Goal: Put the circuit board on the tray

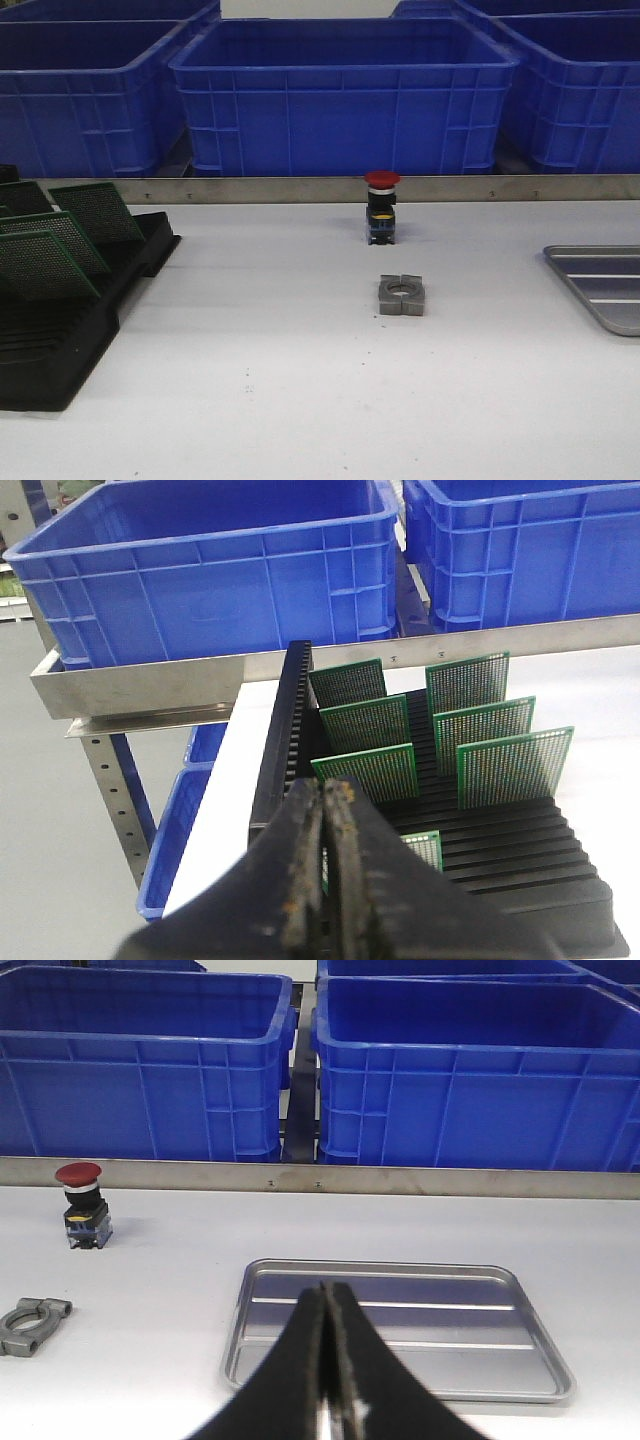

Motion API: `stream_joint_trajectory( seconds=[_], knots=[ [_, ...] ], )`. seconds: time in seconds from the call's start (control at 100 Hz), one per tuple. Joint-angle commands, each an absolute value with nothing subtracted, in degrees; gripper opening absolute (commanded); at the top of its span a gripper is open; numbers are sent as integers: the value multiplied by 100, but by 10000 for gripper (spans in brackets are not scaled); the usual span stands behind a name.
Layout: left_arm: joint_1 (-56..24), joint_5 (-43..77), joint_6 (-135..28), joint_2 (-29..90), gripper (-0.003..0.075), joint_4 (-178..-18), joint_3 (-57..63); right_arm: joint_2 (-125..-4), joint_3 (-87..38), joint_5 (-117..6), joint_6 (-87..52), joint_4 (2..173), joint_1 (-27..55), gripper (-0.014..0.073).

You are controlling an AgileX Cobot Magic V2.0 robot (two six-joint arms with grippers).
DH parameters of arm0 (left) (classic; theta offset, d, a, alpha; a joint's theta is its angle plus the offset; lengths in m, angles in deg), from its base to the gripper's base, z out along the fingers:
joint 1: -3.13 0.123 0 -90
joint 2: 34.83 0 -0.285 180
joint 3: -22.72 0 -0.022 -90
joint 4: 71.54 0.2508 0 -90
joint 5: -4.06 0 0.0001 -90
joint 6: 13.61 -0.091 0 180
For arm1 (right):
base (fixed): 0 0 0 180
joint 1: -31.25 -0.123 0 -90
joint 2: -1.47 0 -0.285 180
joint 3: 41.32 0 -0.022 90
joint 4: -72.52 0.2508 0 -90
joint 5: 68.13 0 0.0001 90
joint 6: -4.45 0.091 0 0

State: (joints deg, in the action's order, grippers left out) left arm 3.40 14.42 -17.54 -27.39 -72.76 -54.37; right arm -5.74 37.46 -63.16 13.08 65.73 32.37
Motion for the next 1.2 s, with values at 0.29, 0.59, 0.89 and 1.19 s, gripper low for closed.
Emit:
stream_joint_trajectory(
  seconds=[0.29, 0.59, 0.89, 1.19],
  knots=[
    [332, 864, -1698, -2920, -17, -7279, -5593, -459, 3755, -6744, 1294, 6496, 3280, -60],
    [332, 260, -1698, -2920, -17, -7361, -5593, -459, 3755, -6744, 1294, 6496, 3280, -60],
    [343, 745, -1698, -2794, -18, -7759, -4652, -459, 3755, -6744, 1294, 6496, 3280, -60],
    [343, 3173, -1698, -1363, -17, -7349, -2885, -459, 3755, -6744, 1294, 6496, 3280, -60]
  ],
)
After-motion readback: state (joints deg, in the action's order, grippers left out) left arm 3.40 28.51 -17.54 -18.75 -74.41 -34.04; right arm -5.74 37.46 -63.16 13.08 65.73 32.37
